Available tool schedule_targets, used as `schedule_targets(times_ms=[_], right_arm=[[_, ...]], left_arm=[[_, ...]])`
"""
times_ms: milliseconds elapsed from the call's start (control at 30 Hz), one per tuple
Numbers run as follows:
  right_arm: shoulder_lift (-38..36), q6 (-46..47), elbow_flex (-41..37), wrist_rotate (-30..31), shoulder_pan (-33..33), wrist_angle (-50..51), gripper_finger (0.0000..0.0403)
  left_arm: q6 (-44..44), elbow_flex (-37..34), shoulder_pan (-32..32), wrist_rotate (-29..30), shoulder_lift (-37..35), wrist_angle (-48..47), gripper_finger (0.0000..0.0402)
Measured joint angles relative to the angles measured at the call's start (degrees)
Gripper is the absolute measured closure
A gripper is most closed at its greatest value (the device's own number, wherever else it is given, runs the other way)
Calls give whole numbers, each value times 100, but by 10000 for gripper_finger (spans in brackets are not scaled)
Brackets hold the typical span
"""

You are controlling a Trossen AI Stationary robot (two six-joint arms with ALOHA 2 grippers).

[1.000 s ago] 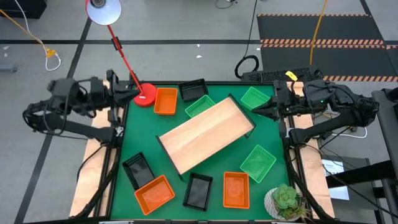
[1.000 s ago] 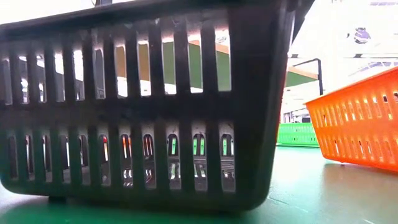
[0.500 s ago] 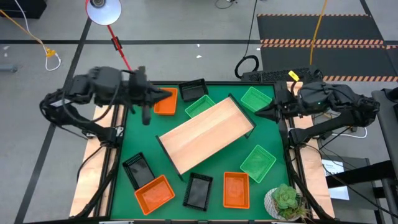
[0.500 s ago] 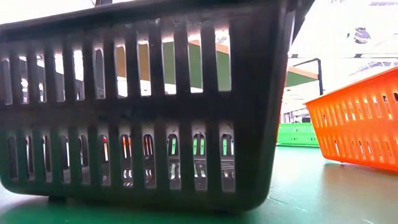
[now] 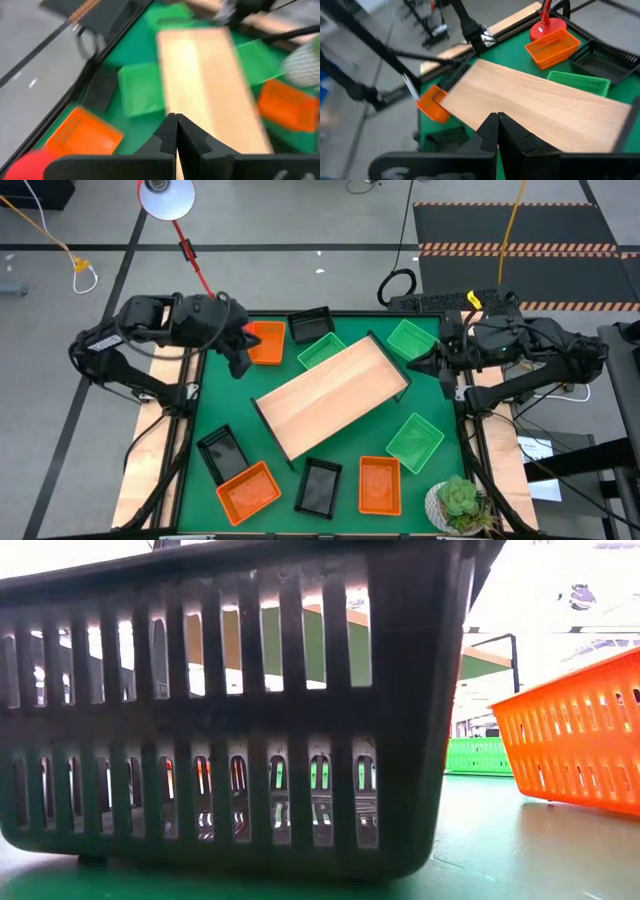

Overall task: Stack baskets on shelf by color
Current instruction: Put the top orange bin on the shelf

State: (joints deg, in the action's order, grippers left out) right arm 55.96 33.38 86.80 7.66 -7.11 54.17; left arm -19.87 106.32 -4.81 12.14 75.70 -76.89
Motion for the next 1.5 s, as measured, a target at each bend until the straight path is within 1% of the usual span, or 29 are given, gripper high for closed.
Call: schedule_targets(times_ms=[133,200,267,333,433,533,667,833,967,1133,1233,1333,1500], right_arm=[[81,446,-4,49,0,-293,403],[145,602,-4,209,0,-430,403],[213,738,-4,333,0,-524,403],[289,794,-4,453,0,-604,403],[398,798,-6,457,0,-638,403],[505,798,-6,457,0,-638,403],[601,798,-6,457,0,-638,403],[635,788,-6,455,0,-634,403],[632,652,-6,457,0,-634,403],[632,429,-6,455,0,-634,403],[632,420,-6,455,0,-634,403],[632,367,-6,455,0,-634,403],[632,290,-6,455,0,-602,403]], left_arm=[[431,-203,-716,-416,0,-211,398],[783,-420,-1133,-773,4,-210,394],[1355,-713,-1489,-1167,4,-207,380],[1696,-1059,-1730,-1391,4,-189,361],[1939,-1589,-2006,-1421,9,-125,331],[1919,-2099,-2191,-1410,9,-114,312],[1854,-2805,-2341,-1425,9,81,292],[2145,-3470,-2384,-1470,9,507,264],[2761,-3926,-2390,-1488,9,1054,237],[3947,-4422,-2389,-1399,9,1834,200],[4476,-4676,-2390,-1372,9,2229,180],[4722,-4922,-2390,-1326,9,2532,161],[4796,-5299,-2390,-1214,9,2864,130]])
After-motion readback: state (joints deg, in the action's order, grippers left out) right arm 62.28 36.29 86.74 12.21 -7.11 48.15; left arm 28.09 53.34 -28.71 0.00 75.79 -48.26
